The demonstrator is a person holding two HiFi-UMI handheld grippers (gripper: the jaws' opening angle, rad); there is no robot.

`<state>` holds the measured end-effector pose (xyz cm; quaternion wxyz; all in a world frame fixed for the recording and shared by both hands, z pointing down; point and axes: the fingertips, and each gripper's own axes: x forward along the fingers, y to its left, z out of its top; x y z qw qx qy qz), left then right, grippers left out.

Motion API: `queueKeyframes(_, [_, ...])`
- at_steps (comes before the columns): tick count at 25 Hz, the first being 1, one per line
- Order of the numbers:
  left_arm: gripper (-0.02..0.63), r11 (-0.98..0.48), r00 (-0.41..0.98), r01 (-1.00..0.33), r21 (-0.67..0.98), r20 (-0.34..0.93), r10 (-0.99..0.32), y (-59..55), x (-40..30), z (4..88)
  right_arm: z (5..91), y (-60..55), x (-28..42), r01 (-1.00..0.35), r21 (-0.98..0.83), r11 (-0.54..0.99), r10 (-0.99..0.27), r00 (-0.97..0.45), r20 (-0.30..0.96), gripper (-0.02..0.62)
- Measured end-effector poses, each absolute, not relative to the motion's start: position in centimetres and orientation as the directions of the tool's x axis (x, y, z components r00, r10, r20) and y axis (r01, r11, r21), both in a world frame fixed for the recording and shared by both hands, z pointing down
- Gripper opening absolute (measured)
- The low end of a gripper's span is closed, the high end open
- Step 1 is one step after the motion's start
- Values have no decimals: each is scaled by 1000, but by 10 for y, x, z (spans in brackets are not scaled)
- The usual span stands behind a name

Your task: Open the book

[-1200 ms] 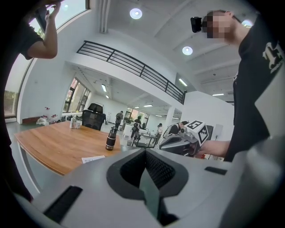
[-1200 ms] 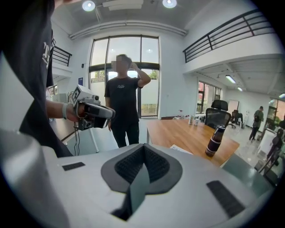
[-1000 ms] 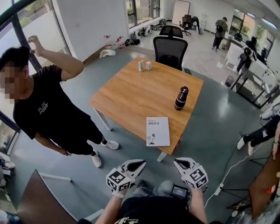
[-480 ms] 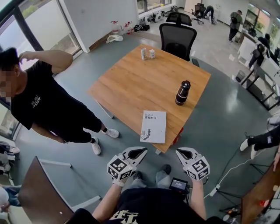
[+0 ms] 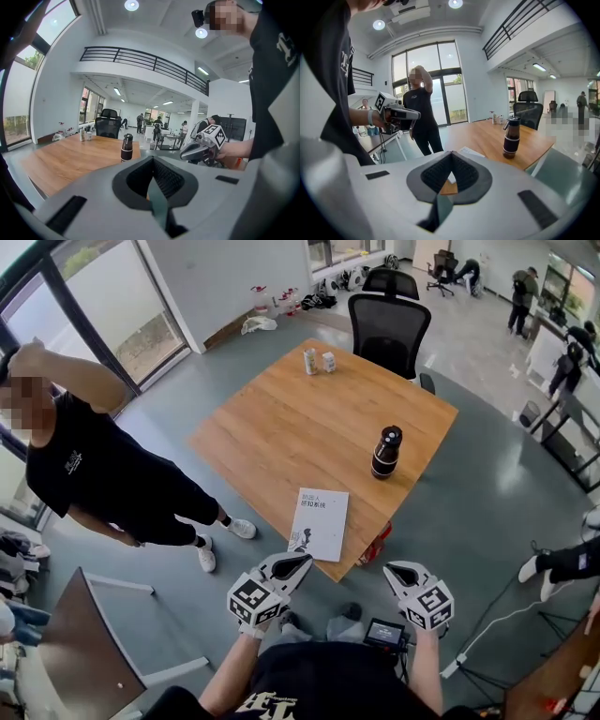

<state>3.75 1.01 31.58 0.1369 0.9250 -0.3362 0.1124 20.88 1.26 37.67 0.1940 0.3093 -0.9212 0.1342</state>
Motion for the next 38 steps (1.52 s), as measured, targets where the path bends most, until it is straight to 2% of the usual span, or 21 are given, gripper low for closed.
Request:
queueKeyframes(10, [8, -715, 732, -671, 199, 331, -595, 3, 57, 341, 397, -13, 216, -566, -134, 814, -452, -760, 466, -14])
queueKeyframes(22, [7, -715, 729, -669, 204, 369, -576, -29, -2, 387, 430, -29, 175, -600, -168, 782, -447, -727, 521, -12])
queueKeyframes(29, [7, -701, 733, -665, 258, 406, -546, -40, -30, 437, 462, -62, 163, -702, -242, 670, -499, -667, 553, -12])
queueKeyframes(38, [7, -662, 704, -689, 296, 493, -512, -43, -49, 519, 534, -74, 133, -698, -364, 617, -448, -692, 567, 5])
